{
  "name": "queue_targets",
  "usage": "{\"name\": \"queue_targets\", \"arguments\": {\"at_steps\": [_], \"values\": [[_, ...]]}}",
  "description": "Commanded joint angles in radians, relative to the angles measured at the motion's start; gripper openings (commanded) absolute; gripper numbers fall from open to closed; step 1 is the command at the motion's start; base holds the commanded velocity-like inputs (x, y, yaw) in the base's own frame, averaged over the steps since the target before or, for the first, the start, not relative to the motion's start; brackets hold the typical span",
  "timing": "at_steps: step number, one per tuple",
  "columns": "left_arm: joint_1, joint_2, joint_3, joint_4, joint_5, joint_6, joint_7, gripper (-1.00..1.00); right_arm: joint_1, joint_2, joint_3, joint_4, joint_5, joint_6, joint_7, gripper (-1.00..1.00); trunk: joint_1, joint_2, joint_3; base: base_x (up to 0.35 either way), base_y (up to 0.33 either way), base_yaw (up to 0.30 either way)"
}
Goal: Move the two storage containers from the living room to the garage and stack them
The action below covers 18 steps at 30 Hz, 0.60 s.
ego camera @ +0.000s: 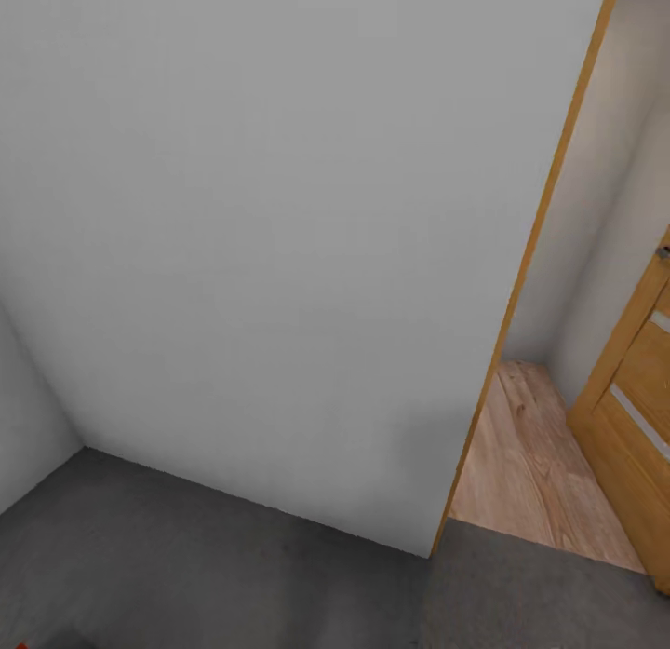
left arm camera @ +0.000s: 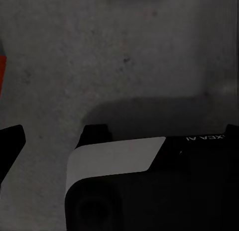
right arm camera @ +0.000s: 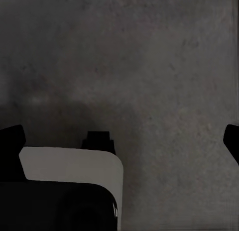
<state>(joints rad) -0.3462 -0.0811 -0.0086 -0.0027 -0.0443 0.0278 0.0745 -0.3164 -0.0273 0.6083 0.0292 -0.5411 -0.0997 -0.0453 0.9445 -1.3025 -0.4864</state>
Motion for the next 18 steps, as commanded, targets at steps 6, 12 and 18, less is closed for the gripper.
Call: {"name": "queue_targets", "arguments": {"at_steps": [6,12,18], "values": [[0.000,0.000,-0.001,0.000,-0.005,0.003,0.004,1.00,-0.001,0.001,0.008,0.003,-0.008,-0.005,0.001,1.00,0.000,-0.001,-0.001,0.000,0.000,-0.255],[0.000,0.000,-0.001,-0.001,-0.005,0.003,0.004,1.00,-0.001,0.001,0.008,0.003,-0.008,-0.005,0.001,1.00,0.000,-0.001,-0.001,0.000,0.000,-0.255],[0.000,0.000,-0.001,0.000,-0.005,0.003,0.004,1.00,-0.001,0.001,0.008,0.003,-0.008,-0.004,0.001,1.00,0.000,-0.001,-0.001,0.000,0.000,-0.255]]}}
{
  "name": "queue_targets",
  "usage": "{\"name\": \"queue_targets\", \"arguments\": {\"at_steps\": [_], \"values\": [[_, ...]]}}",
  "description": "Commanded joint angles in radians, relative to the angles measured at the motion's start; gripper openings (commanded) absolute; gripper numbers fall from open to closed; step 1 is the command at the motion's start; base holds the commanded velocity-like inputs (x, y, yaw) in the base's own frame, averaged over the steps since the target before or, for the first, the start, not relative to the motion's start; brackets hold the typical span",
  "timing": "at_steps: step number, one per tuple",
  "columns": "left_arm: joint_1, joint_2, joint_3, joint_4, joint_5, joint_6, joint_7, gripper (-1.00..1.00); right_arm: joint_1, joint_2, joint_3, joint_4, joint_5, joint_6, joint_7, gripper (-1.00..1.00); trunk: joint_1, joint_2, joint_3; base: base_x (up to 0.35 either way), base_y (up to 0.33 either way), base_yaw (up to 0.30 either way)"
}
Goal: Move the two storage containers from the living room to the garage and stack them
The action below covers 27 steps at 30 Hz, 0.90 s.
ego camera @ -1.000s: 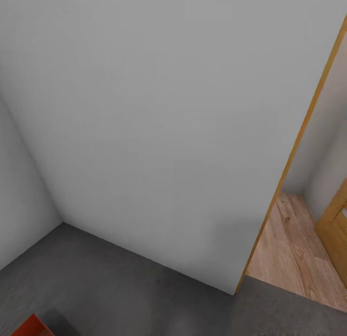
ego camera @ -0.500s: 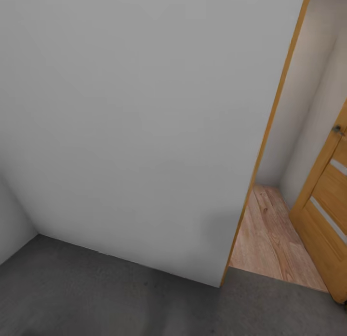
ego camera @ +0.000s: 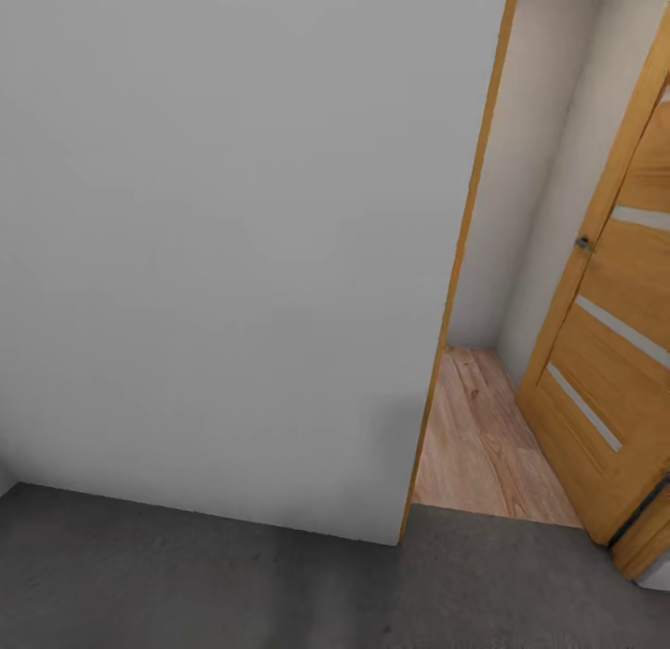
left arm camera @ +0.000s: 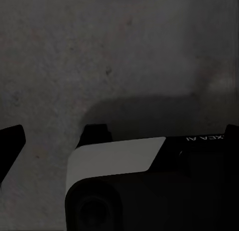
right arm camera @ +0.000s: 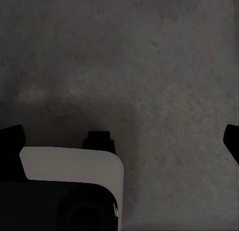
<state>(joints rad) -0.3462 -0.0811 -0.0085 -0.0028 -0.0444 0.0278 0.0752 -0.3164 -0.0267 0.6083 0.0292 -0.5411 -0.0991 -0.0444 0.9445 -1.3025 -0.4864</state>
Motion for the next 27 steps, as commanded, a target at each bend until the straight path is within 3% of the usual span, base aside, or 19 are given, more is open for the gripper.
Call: {"name": "queue_targets", "arguments": {"at_steps": [1,27], "values": [[0.000,0.000,-0.001,-0.001,-0.005,0.003,0.004,1.00,-0.001,0.001,0.008,0.003,-0.008,-0.004,0.001,1.00,0.000,-0.001,-0.001,0.000,0.000,-0.255],[0.000,0.000,-0.004,-0.005,-0.011,0.004,0.005,1.00,-0.001,0.002,0.008,0.003,-0.008,-0.003,0.000,1.00,0.000,-0.001,-0.001,0.000,0.000,-0.255]]}}
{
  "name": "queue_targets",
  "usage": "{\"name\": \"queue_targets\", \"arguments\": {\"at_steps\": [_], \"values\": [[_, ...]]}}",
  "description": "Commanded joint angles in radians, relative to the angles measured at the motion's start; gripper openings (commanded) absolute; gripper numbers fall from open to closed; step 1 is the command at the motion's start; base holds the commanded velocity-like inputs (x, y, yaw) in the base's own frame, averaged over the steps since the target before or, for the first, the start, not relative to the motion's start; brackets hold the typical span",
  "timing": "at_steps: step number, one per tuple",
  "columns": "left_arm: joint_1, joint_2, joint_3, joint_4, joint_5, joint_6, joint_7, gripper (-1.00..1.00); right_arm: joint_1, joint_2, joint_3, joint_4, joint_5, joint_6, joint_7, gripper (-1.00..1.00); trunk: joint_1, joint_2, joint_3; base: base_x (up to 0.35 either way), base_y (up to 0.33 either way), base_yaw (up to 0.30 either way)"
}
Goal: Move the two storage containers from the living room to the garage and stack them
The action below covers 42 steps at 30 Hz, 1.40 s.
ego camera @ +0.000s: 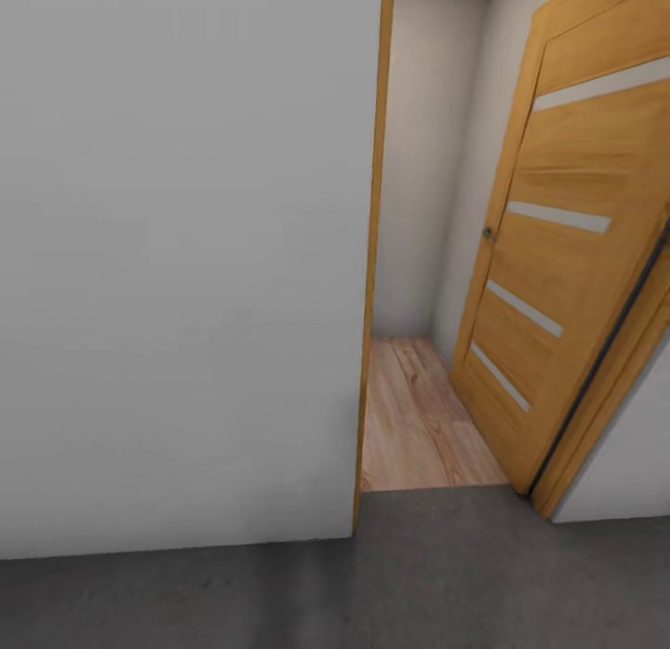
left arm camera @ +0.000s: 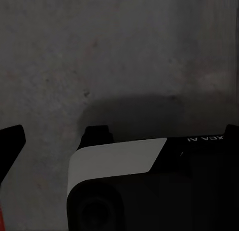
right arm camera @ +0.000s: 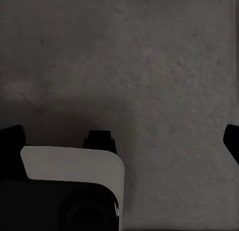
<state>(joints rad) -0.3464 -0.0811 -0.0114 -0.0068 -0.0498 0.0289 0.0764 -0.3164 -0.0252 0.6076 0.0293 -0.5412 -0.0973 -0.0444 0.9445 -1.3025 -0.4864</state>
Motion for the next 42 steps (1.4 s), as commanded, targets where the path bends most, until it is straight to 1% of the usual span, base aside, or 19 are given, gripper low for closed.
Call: {"name": "queue_targets", "arguments": {"at_steps": [1,42], "values": [[0.000,0.000,-0.001,-0.001,-0.005,0.003,0.004,1.00,-0.001,0.001,0.009,0.003,-0.008,-0.005,0.000,1.00,0.000,-0.001,-0.001,0.000,0.000,-0.255],[0.000,0.003,-0.001,-0.001,-0.005,0.002,0.003,1.00,-0.001,0.001,0.009,0.003,-0.008,-0.004,0.004,1.00,0.000,-0.001,-0.001,0.000,0.000,-0.251]]}}
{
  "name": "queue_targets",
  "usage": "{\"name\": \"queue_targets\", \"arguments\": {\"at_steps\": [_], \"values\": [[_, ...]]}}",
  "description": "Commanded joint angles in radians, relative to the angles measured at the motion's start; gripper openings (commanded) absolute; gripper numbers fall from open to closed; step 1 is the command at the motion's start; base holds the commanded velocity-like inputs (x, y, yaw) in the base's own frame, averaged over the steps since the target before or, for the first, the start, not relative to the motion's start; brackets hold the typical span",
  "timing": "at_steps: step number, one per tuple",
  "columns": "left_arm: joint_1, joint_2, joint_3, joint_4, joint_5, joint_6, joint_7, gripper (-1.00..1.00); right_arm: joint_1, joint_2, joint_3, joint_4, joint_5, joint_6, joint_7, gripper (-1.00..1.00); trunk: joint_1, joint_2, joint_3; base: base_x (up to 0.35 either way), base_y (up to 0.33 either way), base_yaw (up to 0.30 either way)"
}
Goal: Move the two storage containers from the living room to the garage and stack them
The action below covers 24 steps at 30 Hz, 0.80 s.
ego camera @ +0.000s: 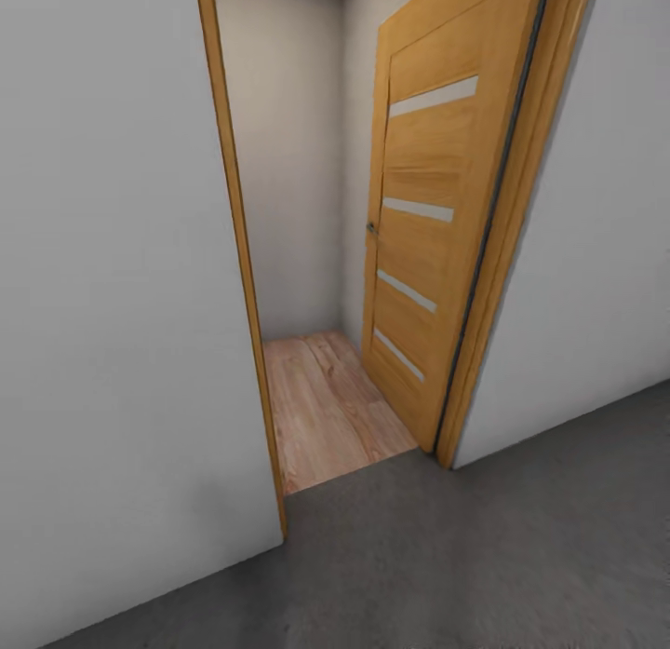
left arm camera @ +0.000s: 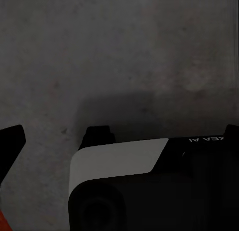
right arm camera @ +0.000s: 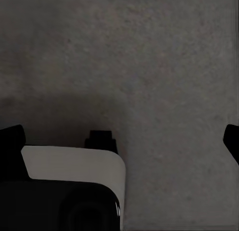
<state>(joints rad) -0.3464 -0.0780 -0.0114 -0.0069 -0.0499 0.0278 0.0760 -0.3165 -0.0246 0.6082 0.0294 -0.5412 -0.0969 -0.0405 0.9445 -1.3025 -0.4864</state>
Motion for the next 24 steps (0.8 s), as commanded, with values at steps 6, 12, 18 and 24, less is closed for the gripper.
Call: {"name": "queue_targets", "arguments": {"at_steps": [6,12,18,24], "values": [[0.000,0.000,-0.001,-0.001,-0.005,0.003,0.004,1.00,-0.001,-0.007,0.008,0.003,-0.007,-0.004,0.001,1.00,0.000,-0.001,-0.001,0.000,0.000,-0.037],[0.000,0.000,-0.001,0.000,-0.005,0.004,0.005,1.00,-0.001,-0.005,0.008,0.003,-0.007,-0.004,0.001,1.00,0.000,-0.001,-0.001,0.005,0.000,-0.002],[0.000,0.000,-0.001,-0.001,-0.003,0.005,0.005,1.00,-0.001,-0.001,0.008,0.002,-0.008,-0.003,0.000,1.00,0.000,-0.001,-0.001,0.208,0.000,0.000],[0.000,0.000,-0.001,-0.001,-0.002,0.006,0.005,1.00,-0.001,0.001,0.008,0.002,-0.008,-0.003,0.000,1.00,0.000,-0.001,-0.001,0.312,0.000,0.000]]}}
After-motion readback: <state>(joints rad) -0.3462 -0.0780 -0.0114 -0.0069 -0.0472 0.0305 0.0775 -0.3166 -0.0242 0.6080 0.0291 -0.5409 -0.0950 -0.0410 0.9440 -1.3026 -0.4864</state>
